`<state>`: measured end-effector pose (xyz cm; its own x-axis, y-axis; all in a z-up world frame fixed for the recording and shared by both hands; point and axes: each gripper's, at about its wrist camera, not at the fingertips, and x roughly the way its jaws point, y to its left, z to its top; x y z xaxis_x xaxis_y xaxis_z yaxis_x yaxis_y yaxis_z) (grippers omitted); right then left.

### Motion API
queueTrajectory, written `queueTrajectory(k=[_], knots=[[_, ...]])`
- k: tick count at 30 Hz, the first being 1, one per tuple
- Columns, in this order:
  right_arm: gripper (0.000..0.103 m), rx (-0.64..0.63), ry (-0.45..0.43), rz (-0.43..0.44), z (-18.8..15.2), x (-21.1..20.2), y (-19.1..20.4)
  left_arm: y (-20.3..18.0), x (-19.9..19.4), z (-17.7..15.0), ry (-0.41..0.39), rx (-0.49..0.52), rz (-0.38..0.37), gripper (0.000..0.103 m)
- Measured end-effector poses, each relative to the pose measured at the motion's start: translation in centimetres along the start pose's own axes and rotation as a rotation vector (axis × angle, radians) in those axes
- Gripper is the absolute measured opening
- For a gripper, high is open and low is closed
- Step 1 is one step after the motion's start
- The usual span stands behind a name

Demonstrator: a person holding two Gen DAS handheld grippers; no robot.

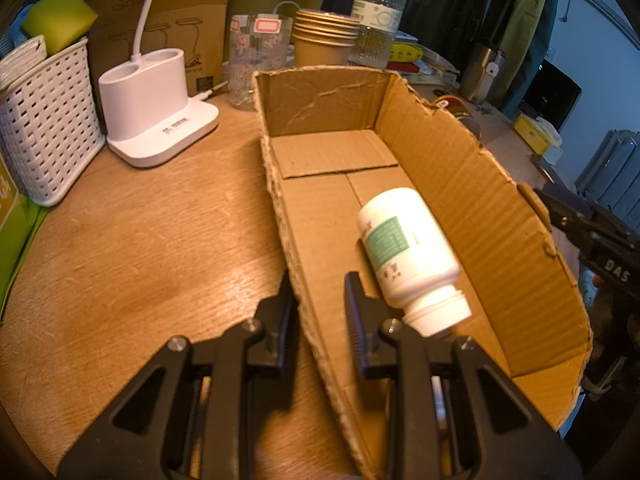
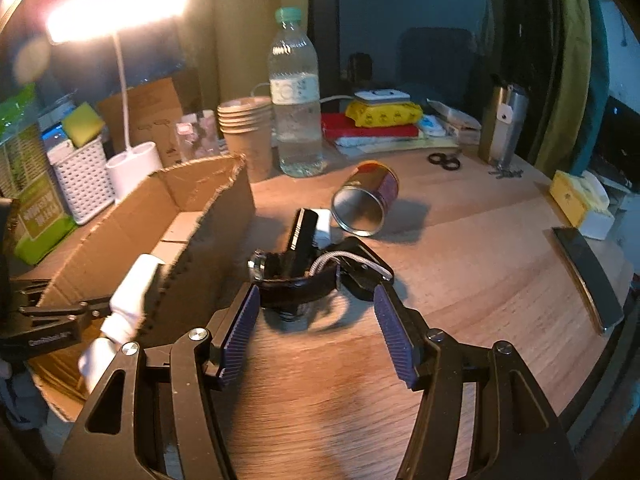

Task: Organize rigid objects
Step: 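Move the right gripper to the black flashlight and grasp it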

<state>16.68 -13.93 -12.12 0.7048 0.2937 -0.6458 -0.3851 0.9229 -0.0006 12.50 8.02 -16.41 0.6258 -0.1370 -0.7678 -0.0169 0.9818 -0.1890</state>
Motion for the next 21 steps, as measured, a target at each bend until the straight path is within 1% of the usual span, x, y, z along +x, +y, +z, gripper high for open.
queueTrajectory(k=[8, 13, 21], knots=[[0.063, 0.013, 0.033, -0.004, -0.3, 1.5, -0.8, 0.0, 0.0, 0.0, 0.0, 0.0, 0.0, 0.026], [0.063, 0.012, 0.052, -0.024, -0.3, 2.5, -1.1, 0.0, 0.0, 0.0, 0.0, 0.0, 0.0, 0.026], [0.063, 0.012, 0.051, -0.04, 0.5, 3.6, -2.0, 0.0, 0.0, 0.0, 0.0, 0.0, -0.001, 0.026]])
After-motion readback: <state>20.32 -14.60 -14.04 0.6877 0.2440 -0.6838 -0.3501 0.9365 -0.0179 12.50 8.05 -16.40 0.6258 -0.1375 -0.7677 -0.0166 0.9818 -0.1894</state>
